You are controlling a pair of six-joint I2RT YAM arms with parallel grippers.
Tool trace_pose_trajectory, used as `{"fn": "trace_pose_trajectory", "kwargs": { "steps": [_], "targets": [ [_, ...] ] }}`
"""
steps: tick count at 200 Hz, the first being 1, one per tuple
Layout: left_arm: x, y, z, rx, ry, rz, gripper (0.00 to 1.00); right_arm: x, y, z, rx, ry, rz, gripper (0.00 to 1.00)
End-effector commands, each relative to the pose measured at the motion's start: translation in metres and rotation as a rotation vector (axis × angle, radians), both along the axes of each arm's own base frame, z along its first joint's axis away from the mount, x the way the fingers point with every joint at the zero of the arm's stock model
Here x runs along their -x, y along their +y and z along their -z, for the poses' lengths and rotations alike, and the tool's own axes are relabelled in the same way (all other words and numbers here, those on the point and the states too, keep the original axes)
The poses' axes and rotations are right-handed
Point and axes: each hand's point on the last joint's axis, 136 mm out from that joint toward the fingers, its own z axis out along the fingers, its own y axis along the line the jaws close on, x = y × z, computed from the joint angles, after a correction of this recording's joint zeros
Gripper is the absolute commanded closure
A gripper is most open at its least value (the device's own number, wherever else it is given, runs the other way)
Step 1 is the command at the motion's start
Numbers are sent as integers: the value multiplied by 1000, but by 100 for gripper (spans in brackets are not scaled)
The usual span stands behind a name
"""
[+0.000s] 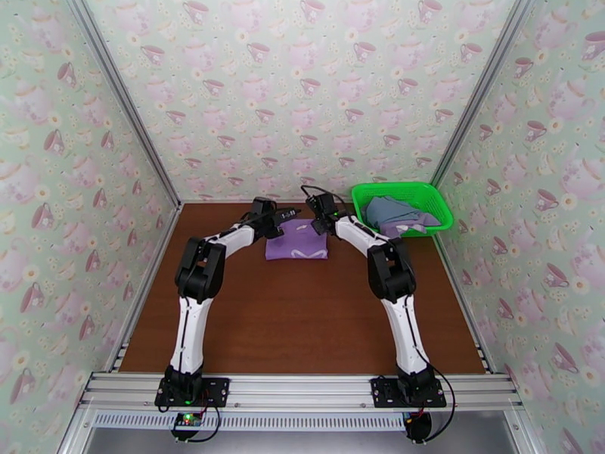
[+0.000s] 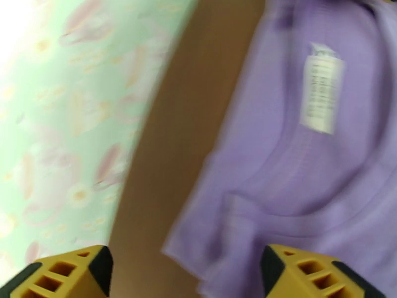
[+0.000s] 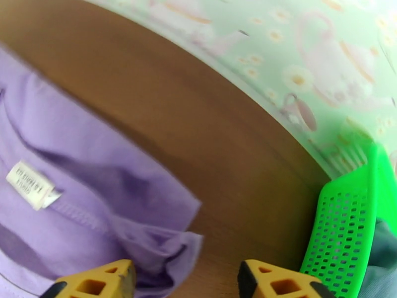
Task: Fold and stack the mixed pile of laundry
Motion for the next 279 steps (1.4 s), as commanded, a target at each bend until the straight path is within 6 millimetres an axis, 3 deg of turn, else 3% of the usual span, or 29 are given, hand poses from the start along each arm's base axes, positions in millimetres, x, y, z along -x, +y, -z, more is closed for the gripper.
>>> {"fn": "trace_pose_trajectory", "kwargs": {
  "steps": [1, 33, 57, 67, 79, 103, 126, 158, 193, 225, 249, 279],
  "targets": [
    [-18, 20, -101, 92, -285, -181, 11, 4, -7, -70, -201, -113, 83, 37],
    [10, 52, -168, 184, -384, -413, 5, 36, -14, -109, -407, -142, 106, 32],
    [56, 68, -183, 285, -273, -566, 3, 66, -14, -111, -569, -20, 128, 36],
    [79, 70, -179, 332, -176, -619, 3, 80, -12, -101, -614, 80, 150, 42],
    [106, 72, -169, 395, -47, -676, 6, 100, 5, -87, -677, 199, 87, 47],
    [152, 61, -136, 504, 238, -708, 8, 136, 21, -59, -783, 321, 59, 40],
    [174, 47, -103, 547, 428, -708, 9, 151, 16, -34, -750, 370, 104, 39],
    [167, 37, -62, 581, 563, -744, 12, 148, 12, -8, -691, 430, 179, 41],
    [140, 29, -15, 573, 653, -777, 19, 123, 12, 18, -631, 459, 234, 41],
    [119, 29, 11, 567, 663, -797, 24, 103, 12, 33, -586, 464, 271, 44],
    [110, 32, 32, 533, 688, -823, 35, 95, 16, 50, -569, 512, 292, 53],
    [98, 33, 54, 509, 702, -844, 38, 84, 25, 74, -573, 580, 310, 72]
  ]
}}
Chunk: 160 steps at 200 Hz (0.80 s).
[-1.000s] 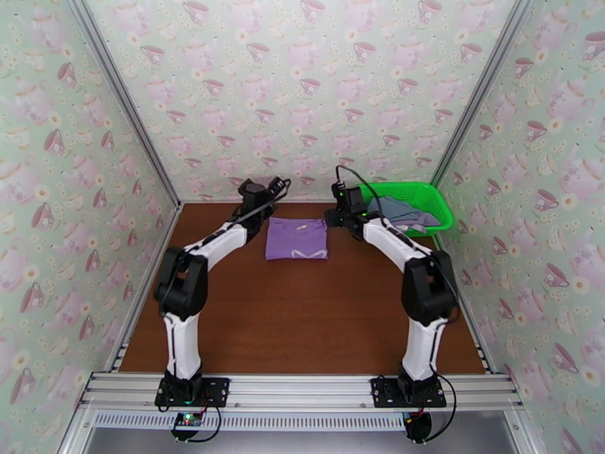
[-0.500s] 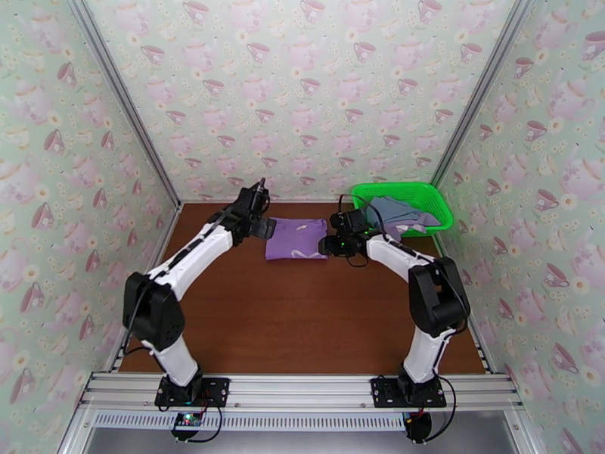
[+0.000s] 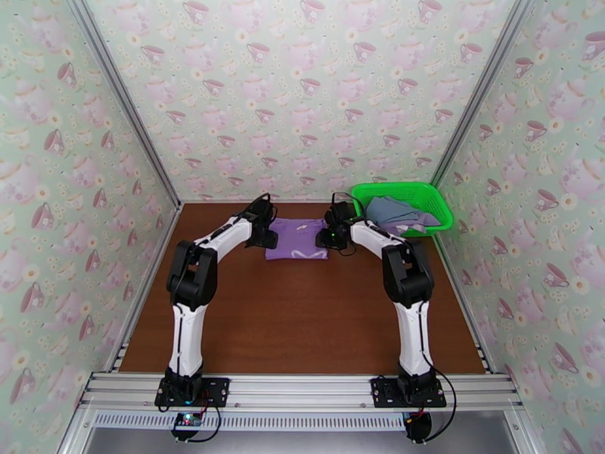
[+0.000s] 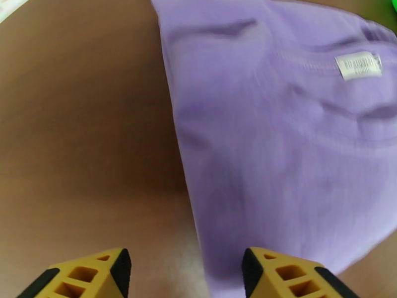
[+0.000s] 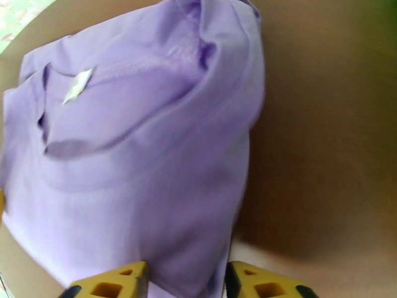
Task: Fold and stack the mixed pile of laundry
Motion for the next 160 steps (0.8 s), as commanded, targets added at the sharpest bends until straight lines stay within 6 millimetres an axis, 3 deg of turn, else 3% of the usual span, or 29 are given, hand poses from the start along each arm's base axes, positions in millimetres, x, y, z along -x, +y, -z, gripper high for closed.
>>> {"fn": "trace_pose_trajectory", "kwargs": {
  "steps": [1, 27, 65, 105, 135, 160],
  "targets": [
    [-8, 0, 18, -3, 34, -5, 39, 0, 4, 24, 12, 94, 9, 72],
    [-25, 6, 37, -24, 65, -25, 43, -16, 11, 39, 9, 120, 20, 80],
    [-64, 16, 55, -25, 94, -65, 44, -50, 12, 47, -45, 123, 92, 82],
    [-107, 30, 57, 111, 25, -139, 45, -85, 10, 45, -124, 92, 177, 81],
    [-125, 32, 57, 269, -10, -191, 45, -110, 4, 45, -210, 72, 252, 81],
    [-138, 31, 51, 297, -58, -179, 44, -121, 3, 44, -263, 56, 290, 80]
  ]
}}
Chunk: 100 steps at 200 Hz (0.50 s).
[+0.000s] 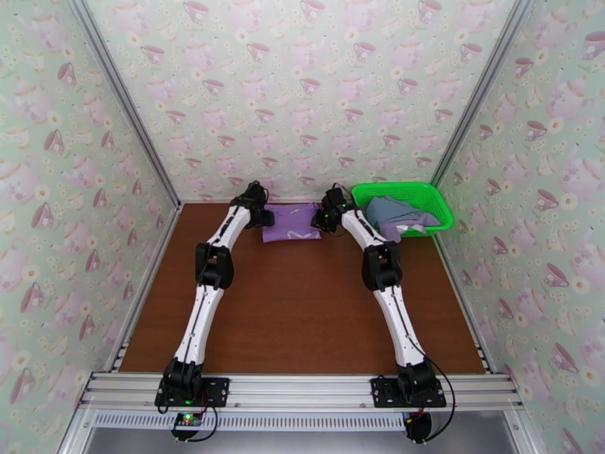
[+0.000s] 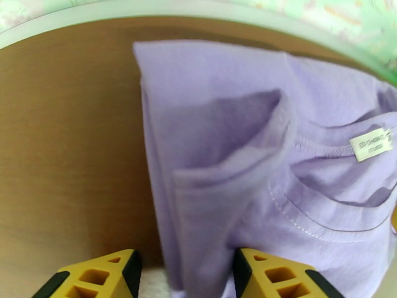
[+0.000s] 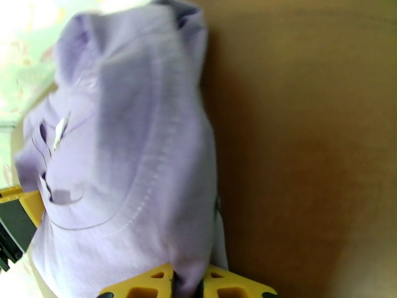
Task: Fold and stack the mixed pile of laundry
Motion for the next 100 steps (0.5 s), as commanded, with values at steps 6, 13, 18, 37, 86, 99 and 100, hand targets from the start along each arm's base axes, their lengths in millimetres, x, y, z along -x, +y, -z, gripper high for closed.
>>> {"fn": "trace_pose_trajectory", "kwargs": {
  "steps": [6, 13, 18, 37, 86, 99, 100],
  "targets": [
    [-15, 6, 20, 52, -22, -27, 43, -10, -19, 36, -17, 58, 105, 79],
    [-17, 6, 19, 74, -26, -26, 42, -11, -19, 36, -20, 59, 109, 79],
    [-19, 5, 17, 98, -31, -28, 42, -11, -19, 36, -25, 61, 111, 78],
    [-27, 11, 11, 136, -56, -53, 43, -10, -14, 35, -47, 60, 97, 70],
    [-35, -12, -74, 163, -255, 14, 45, -11, -26, -46, 33, -186, 46, 31],
    [-29, -15, -115, 130, -344, 24, 44, -7, -30, -82, 52, -270, 32, 30],
    [-28, -15, -116, 127, -346, 23, 44, -6, -30, -84, 52, -274, 31, 30]
  ]
}}
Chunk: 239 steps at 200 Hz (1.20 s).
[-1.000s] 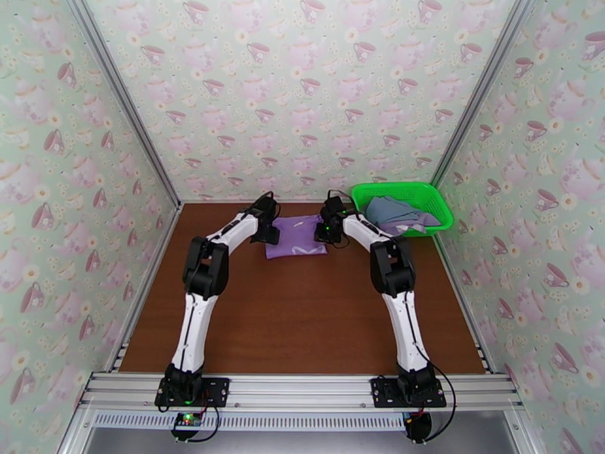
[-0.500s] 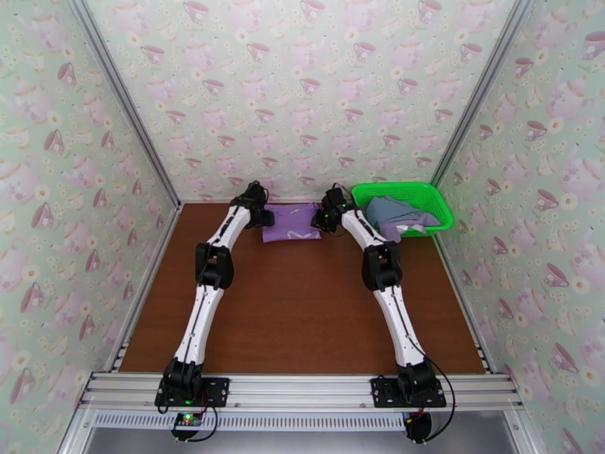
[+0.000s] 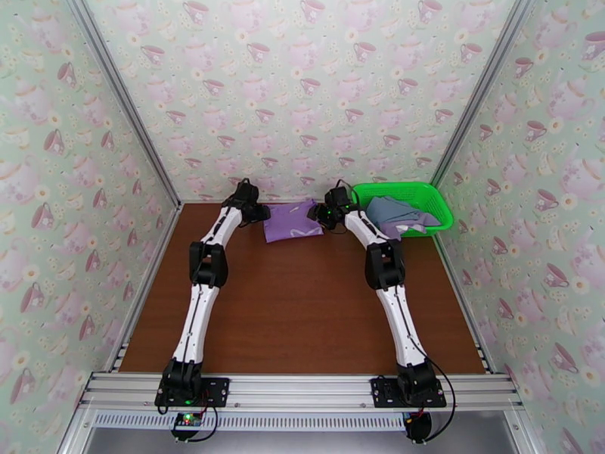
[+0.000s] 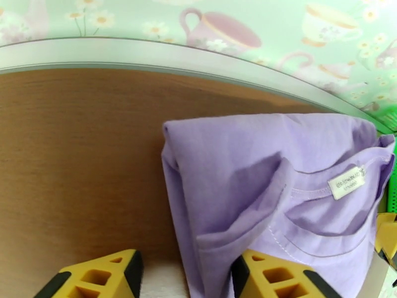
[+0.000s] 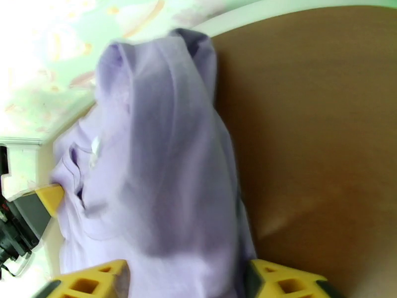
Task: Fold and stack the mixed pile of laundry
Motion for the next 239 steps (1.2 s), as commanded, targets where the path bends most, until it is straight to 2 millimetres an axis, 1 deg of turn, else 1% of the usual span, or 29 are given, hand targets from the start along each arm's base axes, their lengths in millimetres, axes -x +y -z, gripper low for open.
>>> {"fn": "trace_pose_trajectory", "kwargs": {
  "steps": [1, 7, 13, 15, 17, 19, 20, 31, 33, 35, 37, 39, 43, 51, 63, 77, 96, 104, 119, 127, 135, 141, 147, 159, 171, 179, 190, 202, 239],
  "targets": [
    [-5, -17, -104, -21, -245, 26, 44, -8, -23, -66, 78, -196, 17, 29],
    [0, -18, -126, -34, -289, 22, 44, -3, -26, -81, 84, -227, 14, 29],
    [8, -18, -142, -47, -319, 21, 44, 2, -28, -95, 92, -260, 8, 29],
    [11, -19, -151, -48, -337, 19, 44, 4, -29, -99, 93, -270, 6, 29],
    [14, -19, -153, -53, -341, 19, 44, 7, -30, -104, 94, -279, 5, 29],
    [18, -18, -162, -56, -357, 16, 44, 9, -31, -108, 97, -289, 4, 29],
    [19, -18, -163, -58, -360, 17, 44, 10, -31, -107, 99, -289, 2, 29],
    [42, -21, -190, -67, -402, 24, 46, 26, -37, -132, 110, -341, -3, 29],
    [47, -22, -191, -70, -403, 28, 46, 29, -38, -136, 115, -349, -5, 29],
    [51, -23, -197, -68, -412, 31, 47, 33, -38, -137, 119, -351, -6, 29],
    [56, -25, -196, -70, -409, 38, 48, 37, -40, -139, 125, -354, -9, 29],
    [61, -25, -201, -72, -416, 40, 49, 41, -41, -138, 129, -353, -12, 29],
    [70, -29, -203, -72, -414, 56, 51, 48, -42, -148, 136, -372, -17, 29],
    [90, -34, -202, -82, -397, 82, 57, 67, -45, -154, 157, -379, -41, 29],
    [116, -47, -185, -88, -336, 142, 70, 96, -46, -165, 205, -393, -86, 29],
    [138, -60, -151, -78, -240, 208, 79, 131, -52, -171, 292, -387, -132, 28],
    [154, -77, -96, -27, -93, 279, 89, 165, -67, -178, 355, -359, -157, 30],
    [160, -86, -76, -4, -33, 317, 100, 177, -75, -184, 384, -353, -159, 30],
    [163, -93, -42, -23, 43, 331, 100, 197, -85, -201, 422, -379, -174, 30],
    [164, -94, -27, -40, 68, 329, 100, 204, -91, -212, 439, -410, -168, 30],
    [166, -96, -17, -56, 89, 330, 100, 212, -98, -224, 454, -446, -152, 27],
    [167, -98, -10, -61, 106, 333, 100, 216, -103, -234, 460, -477, -131, 26],
    [165, -93, -3, -96, 117, 316, 100, 220, -106, -241, 463, -507, -116, 24],
    [163, -90, 8, -134, 138, 302, 100, 231, -109, -255, 449, -565, -107, 20],
    [159, -85, 16, -166, 151, 284, 100, 240, -107, -261, 418, -594, -116, 16],
    [156, -83, 20, -184, 156, 272, 100, 244, -109, -259, 407, -593, -102, 12],
    [151, -80, 25, -207, 162, 256, 100, 244, -112, -257, 407, -588, -87, 11],
    [144, -77, 29, -230, 163, 239, 100, 241, -116, -248, 425, -552, -78, 10],
    [122, -74, 33, -295, 157, 219, 100, 226, -151, -219, 513, -429, 27, 13]
  ]
}}
